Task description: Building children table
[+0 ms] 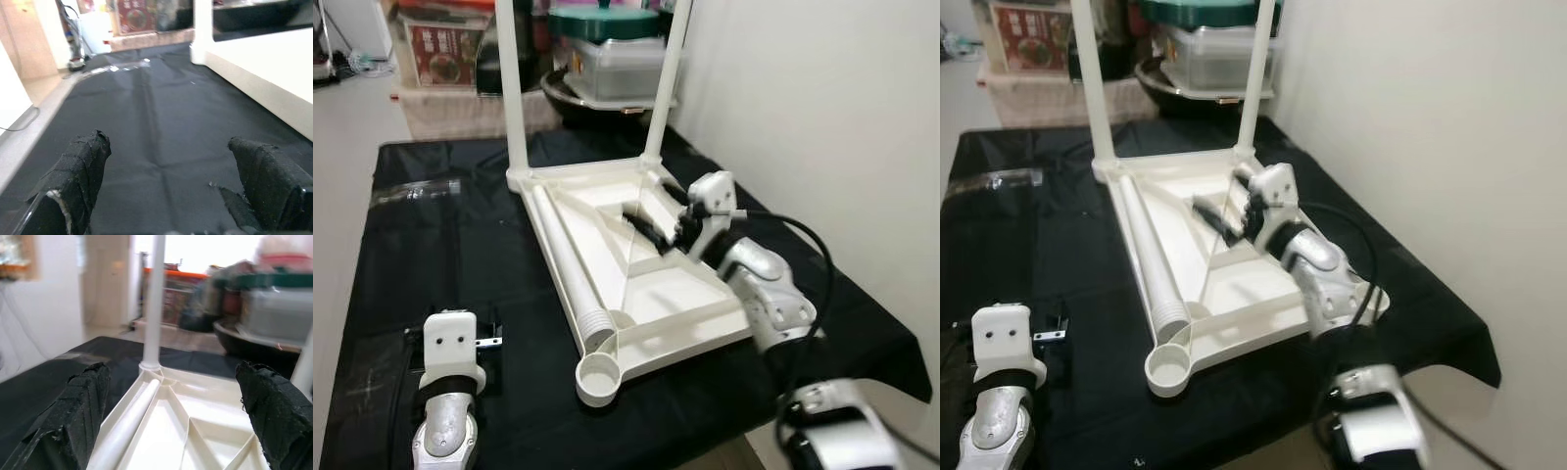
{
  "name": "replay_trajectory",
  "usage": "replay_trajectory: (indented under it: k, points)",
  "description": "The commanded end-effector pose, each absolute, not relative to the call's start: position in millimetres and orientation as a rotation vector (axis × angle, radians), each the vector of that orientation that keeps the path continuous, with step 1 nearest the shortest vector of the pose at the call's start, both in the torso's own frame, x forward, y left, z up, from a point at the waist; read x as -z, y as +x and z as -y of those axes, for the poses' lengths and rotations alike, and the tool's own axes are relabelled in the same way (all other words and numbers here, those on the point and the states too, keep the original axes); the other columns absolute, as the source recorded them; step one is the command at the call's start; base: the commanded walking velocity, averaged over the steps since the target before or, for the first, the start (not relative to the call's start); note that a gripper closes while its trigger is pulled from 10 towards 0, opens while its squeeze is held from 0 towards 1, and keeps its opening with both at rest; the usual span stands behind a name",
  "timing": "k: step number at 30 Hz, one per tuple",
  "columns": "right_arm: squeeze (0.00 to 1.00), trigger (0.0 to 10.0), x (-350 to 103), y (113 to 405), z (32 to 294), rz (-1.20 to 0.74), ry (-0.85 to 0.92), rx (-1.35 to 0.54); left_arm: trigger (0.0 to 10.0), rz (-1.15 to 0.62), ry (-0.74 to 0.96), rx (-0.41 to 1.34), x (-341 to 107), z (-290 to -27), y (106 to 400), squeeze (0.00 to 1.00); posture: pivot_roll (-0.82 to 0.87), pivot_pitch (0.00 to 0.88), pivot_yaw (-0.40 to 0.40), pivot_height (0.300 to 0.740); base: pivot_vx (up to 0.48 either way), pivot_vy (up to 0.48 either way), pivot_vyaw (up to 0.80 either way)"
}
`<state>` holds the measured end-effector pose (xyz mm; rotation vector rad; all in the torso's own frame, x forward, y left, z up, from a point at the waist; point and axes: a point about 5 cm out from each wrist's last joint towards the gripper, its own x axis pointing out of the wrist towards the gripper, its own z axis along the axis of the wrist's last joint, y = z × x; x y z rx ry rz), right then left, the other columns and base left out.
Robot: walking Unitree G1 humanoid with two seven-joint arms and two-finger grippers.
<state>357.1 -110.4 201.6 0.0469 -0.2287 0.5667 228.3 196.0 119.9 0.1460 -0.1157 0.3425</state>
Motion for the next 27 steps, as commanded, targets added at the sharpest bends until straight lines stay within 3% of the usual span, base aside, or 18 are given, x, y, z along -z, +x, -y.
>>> replay_trajectory:
  k: [1,9,19,25,27]
  points:
    - [0.0,10.0,-194.9,356.4,118.4,0.193,0.066,-0.49,10.0,0.119,0.158,-0.332,-123.8,-194.8,227.1,0.0,0.07,0.0,-0.103,0.74,0.0,0.0,0.0]
    - [0.0,10.0,-187.8,334.5,110.1,0.263,0.019,-0.466,10.0,0.183,0.185,-0.272,-147.3,-185.3,214.7,0.0,0.05,0.0,-0.072,0.74,0.0,0.0,0.0]
    - [0.0,10.0,-179.8,319.1,121.8,0.256,-0.077,-0.435,10.0,0.181,0.203,-0.248,-147.6,-175.4,204.9,0.0,0.04,0.0,-0.073,0.74,0.0,0.0,0.0]
    - [0.0,10.0,-167.0,300.8,130.7,0.176,-0.084,-0.4,10.0,0.172,0.242,-0.295,-148.5,-185.1,203.8,0.0,0.03,0.0,-0.069,0.74,0.0,0.0,0.0]
    - [0.0,10.0,-145.7,287.3,140.6,0.051,-0.195,-0.393,10.0,0.149,0.267,-0.303,-145.4,-188.4,202.1,0.0,0.03,0.0,-0.074,0.74,0.0,0.0,0.0]
